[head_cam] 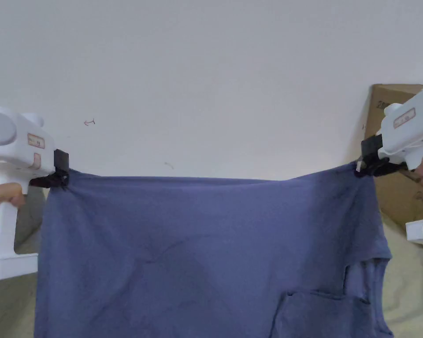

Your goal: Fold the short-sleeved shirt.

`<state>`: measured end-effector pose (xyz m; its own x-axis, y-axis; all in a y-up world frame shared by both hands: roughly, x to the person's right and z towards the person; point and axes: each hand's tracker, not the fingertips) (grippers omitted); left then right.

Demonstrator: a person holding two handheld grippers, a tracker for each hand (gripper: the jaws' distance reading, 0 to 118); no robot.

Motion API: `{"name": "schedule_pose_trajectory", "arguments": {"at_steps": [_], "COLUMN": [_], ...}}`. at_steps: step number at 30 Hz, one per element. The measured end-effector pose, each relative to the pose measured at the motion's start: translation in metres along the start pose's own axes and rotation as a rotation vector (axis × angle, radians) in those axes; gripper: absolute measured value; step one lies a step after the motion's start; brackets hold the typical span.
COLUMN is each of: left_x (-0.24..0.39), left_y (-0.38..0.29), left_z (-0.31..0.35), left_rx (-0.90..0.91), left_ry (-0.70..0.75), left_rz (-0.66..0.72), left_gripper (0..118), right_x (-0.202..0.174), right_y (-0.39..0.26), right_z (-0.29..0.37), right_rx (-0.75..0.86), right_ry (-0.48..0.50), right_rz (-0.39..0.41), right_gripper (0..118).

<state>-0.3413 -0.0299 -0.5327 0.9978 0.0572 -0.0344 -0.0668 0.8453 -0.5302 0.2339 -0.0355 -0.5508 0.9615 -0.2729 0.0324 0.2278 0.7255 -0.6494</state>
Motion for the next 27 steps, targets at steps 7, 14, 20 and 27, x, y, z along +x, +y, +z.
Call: {"name": "schedule_pose_trajectory", "arguments": {"at_steps": [7,14,20,27], "left_x": [0.018,0.029,0.027,0.019], "left_y": [0.093,0.176,0.206,0.158], "left_z": [-0.012,-0.016,0.001,-0.040], "left_rx": [0.087,0.229,0.290,0.206], "left_ry": [0.056,0.090,0.112,0.138], "left_rz": [0.002,0.009,-0.026,-0.040], "left_gripper": [1,1,1,1], "right_x": [-0.035,-0.068,-0.094,-0.088], "right_y": [0.104,0.193,0.205,0.168], "right_z": [0.024,0.060,0.100,0.058], "right_rx": [0.105,0.252,0.344,0.251], "right_ry": [-0.017,-0.034,-0.036,-0.052], "right_rz": [-0.054,-0.099,-0.056,-0.012], "right_gripper": [1,1,1,1]}}
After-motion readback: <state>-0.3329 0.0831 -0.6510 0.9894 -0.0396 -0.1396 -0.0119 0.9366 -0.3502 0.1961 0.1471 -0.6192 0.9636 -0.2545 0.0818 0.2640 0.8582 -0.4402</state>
